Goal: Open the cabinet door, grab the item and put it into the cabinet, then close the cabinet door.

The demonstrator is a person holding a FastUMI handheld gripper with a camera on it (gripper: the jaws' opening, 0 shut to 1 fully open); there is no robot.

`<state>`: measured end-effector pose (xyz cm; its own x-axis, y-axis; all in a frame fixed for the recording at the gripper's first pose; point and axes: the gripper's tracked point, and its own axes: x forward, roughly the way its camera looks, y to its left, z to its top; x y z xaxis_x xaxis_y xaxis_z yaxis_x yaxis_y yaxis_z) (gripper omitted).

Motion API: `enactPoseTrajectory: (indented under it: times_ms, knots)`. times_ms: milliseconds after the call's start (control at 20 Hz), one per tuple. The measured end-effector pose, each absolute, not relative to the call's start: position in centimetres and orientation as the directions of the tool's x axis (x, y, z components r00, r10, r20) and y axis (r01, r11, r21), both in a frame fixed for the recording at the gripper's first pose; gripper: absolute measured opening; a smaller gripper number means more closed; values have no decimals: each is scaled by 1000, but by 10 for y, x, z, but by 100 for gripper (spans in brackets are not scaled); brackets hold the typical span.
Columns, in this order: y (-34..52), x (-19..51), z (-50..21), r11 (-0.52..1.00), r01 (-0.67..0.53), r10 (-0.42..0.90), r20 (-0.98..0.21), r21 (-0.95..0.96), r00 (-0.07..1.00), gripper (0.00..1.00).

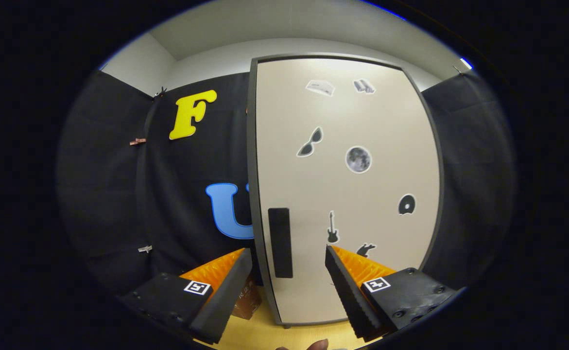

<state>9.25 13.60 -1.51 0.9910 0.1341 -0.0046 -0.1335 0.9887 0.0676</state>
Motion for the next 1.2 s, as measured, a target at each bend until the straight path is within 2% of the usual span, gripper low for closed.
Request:
enactPoseTrajectory:
  times_ms: [300, 400, 450, 500, 550, 600, 650, 700, 750, 800, 850, 1200]
  knots:
    - [145, 153, -39, 998, -69, 69, -20, 2, 997, 97]
    - [147, 164, -40, 999, -48, 48, -14, -19, 999, 91]
    - [147, 169, -40, 999, -41, 41, -8, -22, 999, 80]
    - [145, 170, -42, 1000, -15, 14, -18, -25, 1000, 74]
    - [147, 172, -39, 1000, -16, 16, 8, -20, 1000, 60]
    - [143, 170, -38, 999, 10, -9, 15, -35, 1000, 57]
    - [144, 170, -36, 999, 10, -8, 32, -45, 999, 40]
    - [144, 171, -37, 999, 8, -6, 28, -46, 1000, 38]
    - [143, 170, -38, 999, -3, 4, 25, -42, 1000, 29]
    - [143, 169, -40, 999, -21, 21, 9, -32, 1000, 29]
    - [143, 169, -39, 999, -39, 39, -2, -32, 999, 21]
    - [138, 137, -35, 991, -132, 132, 4, -2, 991, 21]
